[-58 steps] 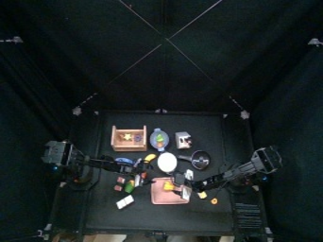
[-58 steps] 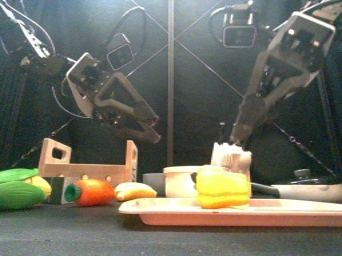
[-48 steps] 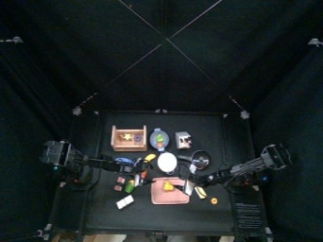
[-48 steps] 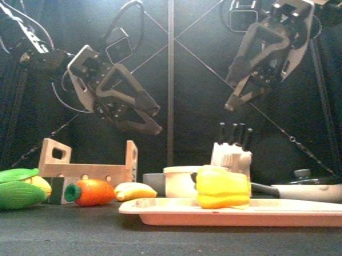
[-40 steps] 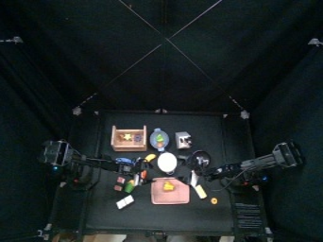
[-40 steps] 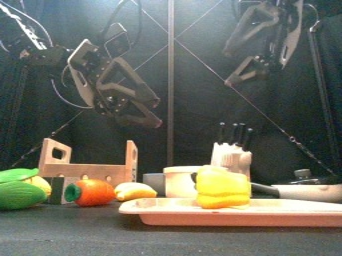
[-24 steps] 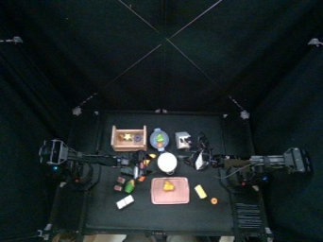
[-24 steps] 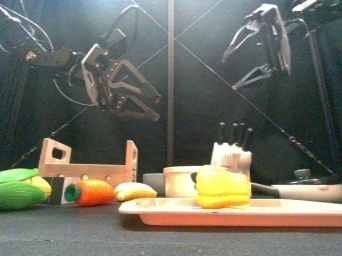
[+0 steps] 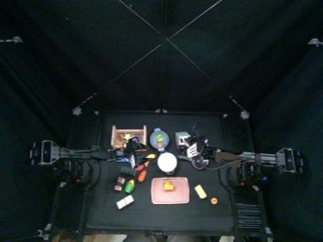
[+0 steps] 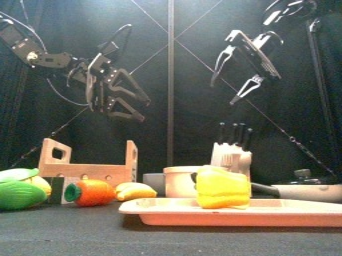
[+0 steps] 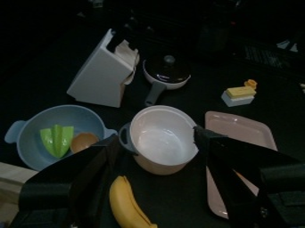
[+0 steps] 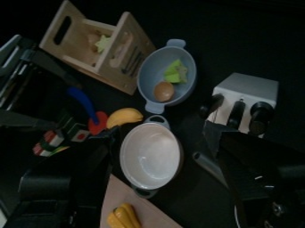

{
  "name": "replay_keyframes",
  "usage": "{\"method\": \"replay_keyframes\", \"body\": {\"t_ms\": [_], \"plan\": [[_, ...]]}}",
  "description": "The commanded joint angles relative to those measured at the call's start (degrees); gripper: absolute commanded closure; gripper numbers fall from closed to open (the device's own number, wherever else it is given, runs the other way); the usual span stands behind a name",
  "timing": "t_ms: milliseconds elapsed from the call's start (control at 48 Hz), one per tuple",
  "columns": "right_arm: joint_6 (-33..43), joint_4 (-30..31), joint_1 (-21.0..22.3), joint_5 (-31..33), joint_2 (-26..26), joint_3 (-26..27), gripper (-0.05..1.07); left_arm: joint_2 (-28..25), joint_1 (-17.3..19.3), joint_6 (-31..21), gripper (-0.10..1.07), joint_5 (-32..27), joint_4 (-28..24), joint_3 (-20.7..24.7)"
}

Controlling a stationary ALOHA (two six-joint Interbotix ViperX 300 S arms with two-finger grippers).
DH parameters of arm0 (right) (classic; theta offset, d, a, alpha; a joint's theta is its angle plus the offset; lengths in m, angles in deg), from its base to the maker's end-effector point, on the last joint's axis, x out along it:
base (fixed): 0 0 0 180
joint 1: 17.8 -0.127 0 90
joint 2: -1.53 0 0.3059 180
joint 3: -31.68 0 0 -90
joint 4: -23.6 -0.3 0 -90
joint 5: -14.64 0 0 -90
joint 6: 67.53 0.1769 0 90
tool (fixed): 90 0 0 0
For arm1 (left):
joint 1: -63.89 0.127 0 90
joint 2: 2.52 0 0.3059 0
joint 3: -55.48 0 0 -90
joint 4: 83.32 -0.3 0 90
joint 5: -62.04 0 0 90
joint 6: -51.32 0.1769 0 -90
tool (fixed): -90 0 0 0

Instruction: Grab cleaver

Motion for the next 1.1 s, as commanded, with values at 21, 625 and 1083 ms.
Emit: {"method": "replay_keyframes", "body": {"t_ms": [21, 625, 1083], "plan": [[0.1, -0.2, -0.1, 0.8, 1.6, 2.5, -0.01, 0.4, 0.0, 0.1, -0.02, 0.3, 0.5, 0.5], [-0.4, 2.6, 0.4, 13.2, 11.0, 9.2, -0.01, 0.4, 0.2, 0.3, -0.02, 0.4, 0.6, -1.0], [0.0, 3.2, -1.1, 21.6, 17.7, 15.4, -0.01, 0.0, 0.4, 0.2, -0.02, 0.3, 0.6, -1.3]]}}
